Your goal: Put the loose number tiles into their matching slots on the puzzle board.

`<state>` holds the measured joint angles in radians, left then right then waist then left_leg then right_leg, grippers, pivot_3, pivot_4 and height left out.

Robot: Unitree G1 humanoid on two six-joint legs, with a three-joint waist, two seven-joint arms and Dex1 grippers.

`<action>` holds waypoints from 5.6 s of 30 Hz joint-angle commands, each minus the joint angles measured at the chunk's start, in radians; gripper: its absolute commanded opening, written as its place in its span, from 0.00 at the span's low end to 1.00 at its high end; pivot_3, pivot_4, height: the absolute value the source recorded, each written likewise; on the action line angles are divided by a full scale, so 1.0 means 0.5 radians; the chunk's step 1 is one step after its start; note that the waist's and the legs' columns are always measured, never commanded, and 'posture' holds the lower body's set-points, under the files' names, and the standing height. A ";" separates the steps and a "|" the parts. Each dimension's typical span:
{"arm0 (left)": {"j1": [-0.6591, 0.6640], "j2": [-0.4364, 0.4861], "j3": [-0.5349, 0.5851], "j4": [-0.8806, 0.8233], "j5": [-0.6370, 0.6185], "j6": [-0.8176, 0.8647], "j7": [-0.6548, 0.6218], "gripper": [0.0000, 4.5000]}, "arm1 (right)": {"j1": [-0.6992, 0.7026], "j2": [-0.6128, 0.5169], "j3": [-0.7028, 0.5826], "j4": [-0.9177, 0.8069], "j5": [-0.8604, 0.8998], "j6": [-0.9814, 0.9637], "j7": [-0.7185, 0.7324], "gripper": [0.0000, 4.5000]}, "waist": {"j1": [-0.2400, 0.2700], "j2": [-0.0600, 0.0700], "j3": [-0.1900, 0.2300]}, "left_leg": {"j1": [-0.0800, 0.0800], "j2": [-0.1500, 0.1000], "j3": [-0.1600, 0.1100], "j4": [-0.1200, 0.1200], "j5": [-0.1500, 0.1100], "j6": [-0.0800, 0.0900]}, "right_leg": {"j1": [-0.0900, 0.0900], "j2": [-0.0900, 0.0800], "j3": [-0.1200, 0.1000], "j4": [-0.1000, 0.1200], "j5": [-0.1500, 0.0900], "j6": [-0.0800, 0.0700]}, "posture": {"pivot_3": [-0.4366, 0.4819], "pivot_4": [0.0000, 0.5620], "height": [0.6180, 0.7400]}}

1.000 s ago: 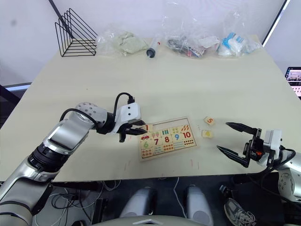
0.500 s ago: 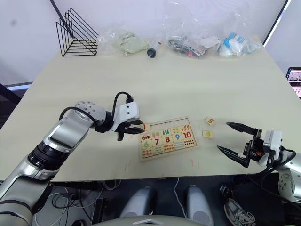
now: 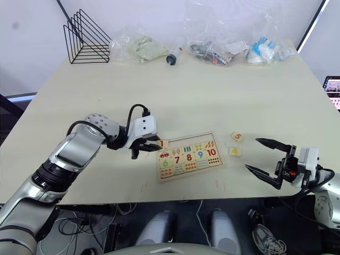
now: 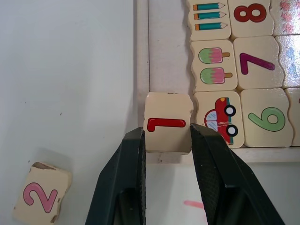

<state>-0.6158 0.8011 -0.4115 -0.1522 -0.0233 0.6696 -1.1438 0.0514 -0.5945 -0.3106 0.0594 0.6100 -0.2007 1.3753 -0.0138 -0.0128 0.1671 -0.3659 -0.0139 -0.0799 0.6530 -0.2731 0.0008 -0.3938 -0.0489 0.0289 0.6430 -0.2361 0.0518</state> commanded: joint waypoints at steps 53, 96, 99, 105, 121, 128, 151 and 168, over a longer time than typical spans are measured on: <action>0.031 0.019 0.449 0.358 -0.355 -0.448 -0.226 0.43 | -0.024 -0.033 -0.035 0.119 -0.026 -0.113 0.039 1.00 | 0.001 0.000 -0.001 | 0.001 0.000 0.001 0.000 0.000 0.000 | 0.000 0.000 0.000 0.001 0.000 0.000 | 0.48 0.27 1.00; 0.017 -0.241 0.324 0.845 -0.108 -1.038 -0.286 0.00 | -0.032 -0.039 -0.025 0.138 -0.041 -0.116 0.031 1.00 | 0.000 0.000 -0.001 | 0.001 0.000 0.001 0.001 0.000 0.000 | 0.000 0.000 0.000 0.002 0.001 0.000 | 0.48 0.27 1.00; 0.016 -0.243 0.325 0.850 -0.101 -1.049 -0.297 0.00 | -0.033 -0.036 -0.025 0.140 -0.044 -0.118 0.031 1.00 | 0.000 0.000 -0.001 | 0.001 0.000 0.001 0.001 0.000 0.000 | 0.000 0.000 0.000 0.002 0.001 0.000 | 0.48 0.27 1.00; 0.028 -0.253 0.314 0.849 -0.084 -1.070 -0.315 0.00 | -0.037 -0.036 -0.027 0.153 -0.045 -0.124 0.038 1.00 | 0.000 0.000 -0.001 | 0.001 0.000 0.000 0.001 0.000 0.000 | 0.000 0.000 0.000 0.002 0.001 0.000 | 0.48 0.27 1.00; 0.070 -0.230 0.323 0.819 -0.087 -1.080 -0.356 0.00 | -0.013 -0.037 -0.032 0.172 -0.045 -0.132 0.057 1.00 | 0.000 0.000 -0.001 | 0.001 0.000 0.000 0.001 0.000 0.000 | 0.000 0.000 0.000 0.002 0.001 0.000 | 0.48 0.27 1.00; 0.090 -0.220 0.320 0.795 -0.089 -1.079 -0.369 0.00 | -0.008 -0.038 -0.034 0.166 -0.044 -0.128 0.059 1.00 | 0.000 0.000 -0.001 | 0.001 0.000 0.001 0.001 0.000 0.000 | 0.000 0.000 0.000 0.002 0.001 0.000 | 0.48 0.27 1.00; 0.094 -0.216 0.348 0.764 -0.107 -1.089 -0.370 0.00 | -0.017 -0.042 -0.037 0.193 -0.047 -0.135 0.064 1.00 | 0.000 0.000 -0.001 | 0.001 0.000 0.000 0.001 0.000 0.000 | 0.000 0.000 0.000 0.002 0.001 0.000 | 0.48 0.27 1.00; 0.128 -0.181 0.343 0.772 -0.097 -1.179 -0.391 0.00 | -0.031 -0.039 -0.034 0.215 -0.053 -0.143 0.063 1.00 | 0.000 0.000 -0.001 | 0.002 0.000 0.000 0.001 0.000 0.000 | 0.000 0.000 0.000 0.003 0.001 0.000 | 0.48 0.27 1.00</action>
<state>-0.5536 0.6966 -0.2520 0.2533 -0.0631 0.0925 -1.3332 0.0397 -0.6048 -0.3108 0.1755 0.5756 -0.2538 1.4070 -0.0140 -0.0129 0.1668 -0.3652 -0.0141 -0.0797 0.6534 -0.2731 0.0008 -0.3937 -0.0491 0.0290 0.6446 -0.2357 0.0519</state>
